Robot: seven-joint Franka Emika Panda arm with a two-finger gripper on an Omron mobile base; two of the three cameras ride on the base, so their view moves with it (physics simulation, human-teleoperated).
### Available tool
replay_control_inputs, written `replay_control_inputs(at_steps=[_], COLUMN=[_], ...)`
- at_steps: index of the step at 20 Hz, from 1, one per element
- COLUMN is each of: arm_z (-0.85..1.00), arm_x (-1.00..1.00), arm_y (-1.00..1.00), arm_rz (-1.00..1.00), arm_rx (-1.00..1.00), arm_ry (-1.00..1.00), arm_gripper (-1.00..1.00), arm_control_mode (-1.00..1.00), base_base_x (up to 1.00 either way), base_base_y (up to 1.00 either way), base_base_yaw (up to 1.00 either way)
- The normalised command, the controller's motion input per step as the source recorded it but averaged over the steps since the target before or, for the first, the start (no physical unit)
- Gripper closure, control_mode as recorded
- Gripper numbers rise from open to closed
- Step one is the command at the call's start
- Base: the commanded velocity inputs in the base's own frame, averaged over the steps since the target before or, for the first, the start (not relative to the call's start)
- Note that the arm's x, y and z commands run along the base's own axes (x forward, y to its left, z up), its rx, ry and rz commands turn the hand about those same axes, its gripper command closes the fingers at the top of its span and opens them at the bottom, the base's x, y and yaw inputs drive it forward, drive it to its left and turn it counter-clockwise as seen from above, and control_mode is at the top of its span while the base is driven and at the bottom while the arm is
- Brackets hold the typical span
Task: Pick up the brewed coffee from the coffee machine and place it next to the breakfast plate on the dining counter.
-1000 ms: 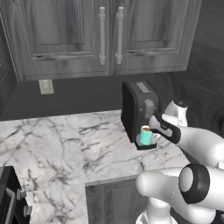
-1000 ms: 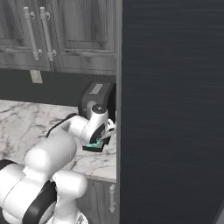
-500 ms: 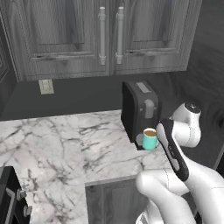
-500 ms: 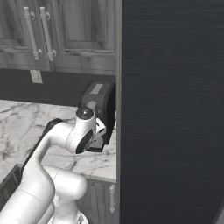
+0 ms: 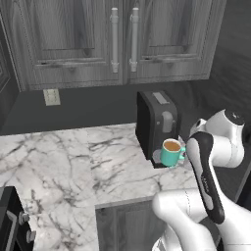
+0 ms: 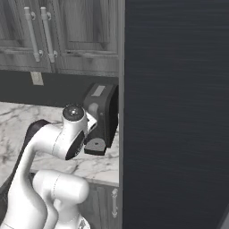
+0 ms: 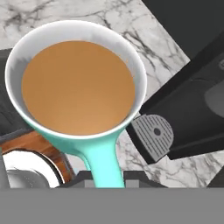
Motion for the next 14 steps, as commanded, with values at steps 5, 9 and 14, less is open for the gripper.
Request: replay_control_inputs(at_steps=[5,9,14], arm_z=[0.69,0.29,0.0], arm_x=[-0.37,-0.23,-0.02], arm_y=[0.07,0.24,0.03], arm_rz=[0.17,0.11,0.01], arm_rx=[-0.03,-0.1,-0.04], arm_ry=[0.12,0.14,0.0], arm_gripper=[1.0,1.0,1.0], arm_control_mode=[-1.0,-1.0,-1.0], base_base_x=[0.0,0.0,0.0], base_base_y=[0.0,0.0,0.0], base_base_yaw=[0.0,0.0,0.0])
